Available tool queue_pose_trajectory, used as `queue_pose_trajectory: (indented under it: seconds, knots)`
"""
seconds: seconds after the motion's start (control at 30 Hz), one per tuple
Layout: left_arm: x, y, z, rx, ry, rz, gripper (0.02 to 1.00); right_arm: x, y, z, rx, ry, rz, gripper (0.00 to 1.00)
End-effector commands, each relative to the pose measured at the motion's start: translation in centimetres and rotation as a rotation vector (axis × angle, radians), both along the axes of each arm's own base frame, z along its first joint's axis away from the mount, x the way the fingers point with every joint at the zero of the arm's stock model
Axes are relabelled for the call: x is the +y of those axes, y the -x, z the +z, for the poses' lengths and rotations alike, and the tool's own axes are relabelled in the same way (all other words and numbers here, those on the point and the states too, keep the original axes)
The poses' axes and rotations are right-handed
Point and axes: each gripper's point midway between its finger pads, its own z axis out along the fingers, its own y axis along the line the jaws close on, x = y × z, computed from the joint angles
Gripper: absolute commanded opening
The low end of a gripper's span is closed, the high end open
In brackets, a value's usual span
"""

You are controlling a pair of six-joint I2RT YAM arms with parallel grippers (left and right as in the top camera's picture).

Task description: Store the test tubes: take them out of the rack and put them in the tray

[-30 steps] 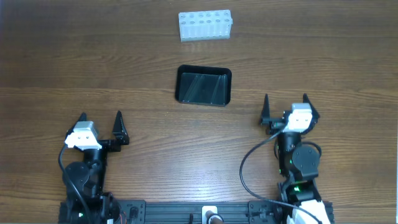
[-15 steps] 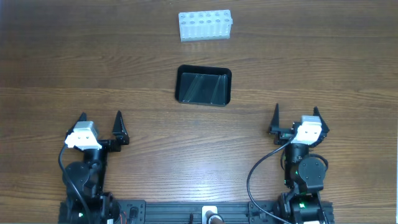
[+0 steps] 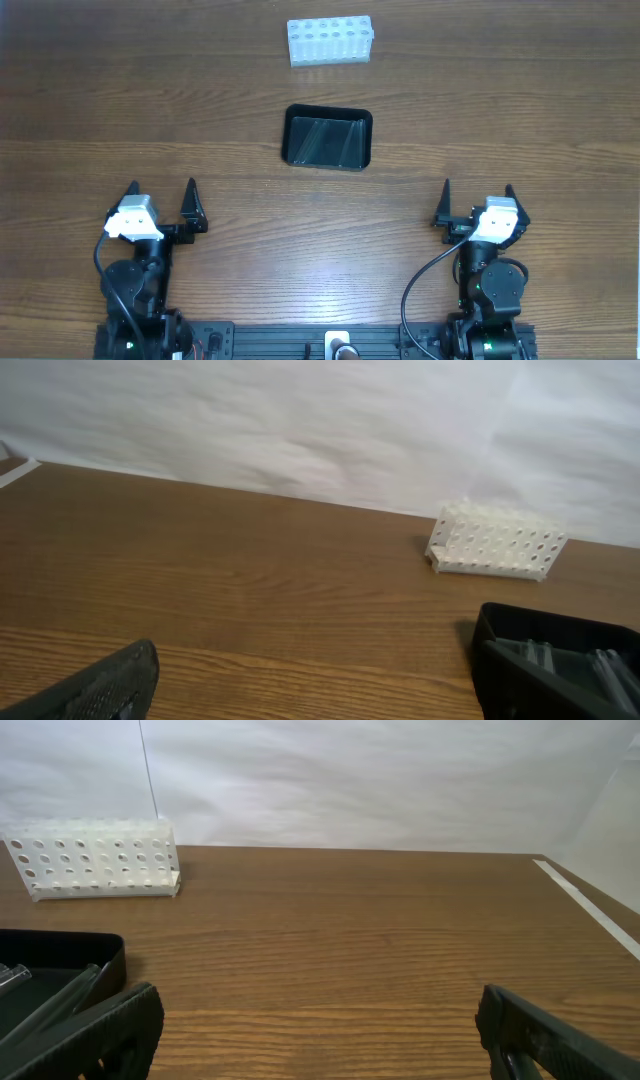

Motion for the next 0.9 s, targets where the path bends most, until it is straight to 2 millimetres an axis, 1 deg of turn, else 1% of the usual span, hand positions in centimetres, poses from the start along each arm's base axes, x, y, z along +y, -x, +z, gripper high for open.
queue_pose_trajectory:
  seconds: [0.03, 0.3, 0.5, 0.9]
  knots:
    - [0.3, 0.0, -0.2, 0.001, -0.015, 0.012, 0.998, -0.3, 0.0, -0.2, 0.003, 0.004, -0.01, 0.993]
    - [0.3, 0.0, -0.2, 0.001, -0.015, 0.012, 0.998, -1.3, 0.2, -0.2, 0.002, 0.003, -0.052, 0.993]
    - [0.3, 0.0, -0.2, 0.001, -0.015, 0.012, 0.996, -0.1, 0.0, -0.4, 0.009, -0.001, 0.02, 0.991]
    - [0.3, 0.0, -0.2, 0.001, -0.015, 0.012, 0.998, 0.0, 0.0, -0.4, 0.01, -0.002, 0.026, 0.991]
